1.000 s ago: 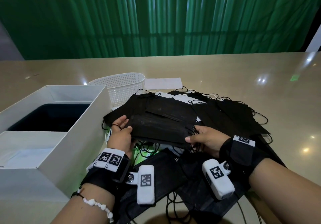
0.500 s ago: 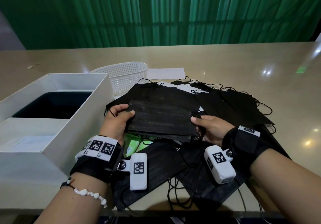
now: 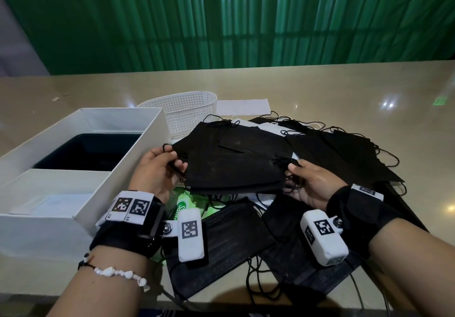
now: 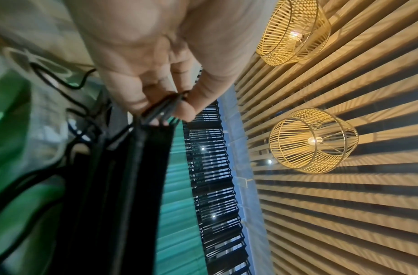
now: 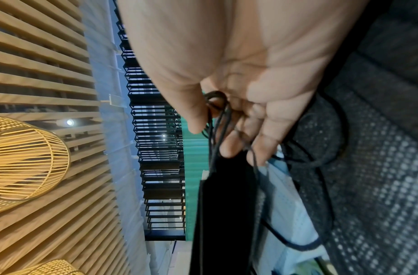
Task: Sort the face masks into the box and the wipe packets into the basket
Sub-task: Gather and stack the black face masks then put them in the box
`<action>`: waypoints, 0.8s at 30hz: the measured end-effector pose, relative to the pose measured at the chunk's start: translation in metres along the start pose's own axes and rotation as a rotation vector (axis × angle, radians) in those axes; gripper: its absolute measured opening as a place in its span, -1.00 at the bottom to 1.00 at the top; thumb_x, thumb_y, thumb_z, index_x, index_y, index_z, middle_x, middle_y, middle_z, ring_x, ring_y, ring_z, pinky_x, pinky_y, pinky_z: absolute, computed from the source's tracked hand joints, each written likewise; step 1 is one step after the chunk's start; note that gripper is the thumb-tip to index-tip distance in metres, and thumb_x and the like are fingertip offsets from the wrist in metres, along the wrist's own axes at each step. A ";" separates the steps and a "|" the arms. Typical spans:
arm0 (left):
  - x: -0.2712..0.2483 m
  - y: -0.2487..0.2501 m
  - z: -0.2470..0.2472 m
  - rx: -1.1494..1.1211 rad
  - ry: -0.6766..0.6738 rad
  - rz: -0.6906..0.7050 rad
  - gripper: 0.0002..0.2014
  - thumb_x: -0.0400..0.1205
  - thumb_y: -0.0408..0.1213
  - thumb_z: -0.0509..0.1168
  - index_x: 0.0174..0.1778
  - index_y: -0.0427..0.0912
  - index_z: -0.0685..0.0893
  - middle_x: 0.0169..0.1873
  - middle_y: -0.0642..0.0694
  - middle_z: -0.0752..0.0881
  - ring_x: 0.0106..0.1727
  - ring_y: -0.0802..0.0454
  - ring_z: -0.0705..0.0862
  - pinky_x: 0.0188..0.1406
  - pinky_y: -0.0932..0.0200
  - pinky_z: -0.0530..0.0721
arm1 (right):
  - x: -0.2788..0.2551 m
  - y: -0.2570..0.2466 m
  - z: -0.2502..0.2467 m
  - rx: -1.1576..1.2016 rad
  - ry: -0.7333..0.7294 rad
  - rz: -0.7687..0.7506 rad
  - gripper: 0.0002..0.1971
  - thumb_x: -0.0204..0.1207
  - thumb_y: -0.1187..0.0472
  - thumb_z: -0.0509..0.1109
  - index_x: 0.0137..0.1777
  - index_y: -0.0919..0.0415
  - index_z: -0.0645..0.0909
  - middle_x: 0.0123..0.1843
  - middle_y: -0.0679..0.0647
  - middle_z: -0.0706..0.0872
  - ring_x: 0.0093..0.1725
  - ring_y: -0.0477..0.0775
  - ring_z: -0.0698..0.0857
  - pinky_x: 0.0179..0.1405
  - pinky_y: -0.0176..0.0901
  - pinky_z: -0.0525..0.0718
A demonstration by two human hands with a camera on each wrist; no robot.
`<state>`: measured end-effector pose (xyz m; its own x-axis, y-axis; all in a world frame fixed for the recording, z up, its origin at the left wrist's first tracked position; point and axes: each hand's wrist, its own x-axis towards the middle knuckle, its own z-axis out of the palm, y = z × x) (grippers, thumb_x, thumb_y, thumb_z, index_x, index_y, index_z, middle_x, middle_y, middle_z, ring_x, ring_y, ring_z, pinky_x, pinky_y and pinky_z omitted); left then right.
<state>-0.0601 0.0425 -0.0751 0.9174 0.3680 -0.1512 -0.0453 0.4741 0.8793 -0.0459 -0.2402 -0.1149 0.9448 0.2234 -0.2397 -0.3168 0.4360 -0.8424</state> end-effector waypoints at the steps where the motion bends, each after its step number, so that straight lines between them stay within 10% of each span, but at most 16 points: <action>1: 0.001 0.003 0.000 -0.002 0.015 0.001 -0.74 0.65 -0.53 0.10 -0.26 -0.10 0.49 -0.44 -0.06 0.48 -0.67 0.19 0.48 -0.56 0.32 0.67 | 0.001 0.000 0.000 0.026 -0.006 -0.011 -0.89 0.44 0.29 0.34 -0.20 0.19 0.44 -0.41 0.07 0.65 -0.45 -0.01 0.68 -0.37 -0.15 0.74; 12: -0.004 -0.019 -0.002 0.322 -0.027 -0.024 -0.72 0.59 -0.66 0.11 -0.17 -0.15 0.48 -0.42 -0.15 0.45 -0.79 0.25 0.36 -0.74 0.34 0.47 | -0.003 -0.002 -0.001 0.001 -0.042 -0.063 -0.68 0.64 0.32 0.11 -0.38 0.16 0.27 -0.66 -0.04 0.23 -0.70 -0.13 0.27 -0.62 -0.28 0.51; 24: -0.004 -0.019 -0.011 0.542 -0.025 -0.098 -0.72 0.57 -0.62 0.18 -0.17 -0.08 0.48 -0.33 -0.15 0.56 -0.79 0.23 0.40 -0.70 0.37 0.40 | -0.006 -0.003 0.000 0.002 -0.016 -0.138 -0.68 0.69 0.27 0.02 0.13 -0.01 0.60 -0.69 -0.08 0.20 -0.76 -0.19 0.16 -0.69 -0.43 0.16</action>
<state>-0.0670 0.0410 -0.0964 0.9165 0.3209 -0.2387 0.2446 0.0224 0.9694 -0.0505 -0.2428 -0.1103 0.9780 0.1747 -0.1141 -0.1841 0.4656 -0.8656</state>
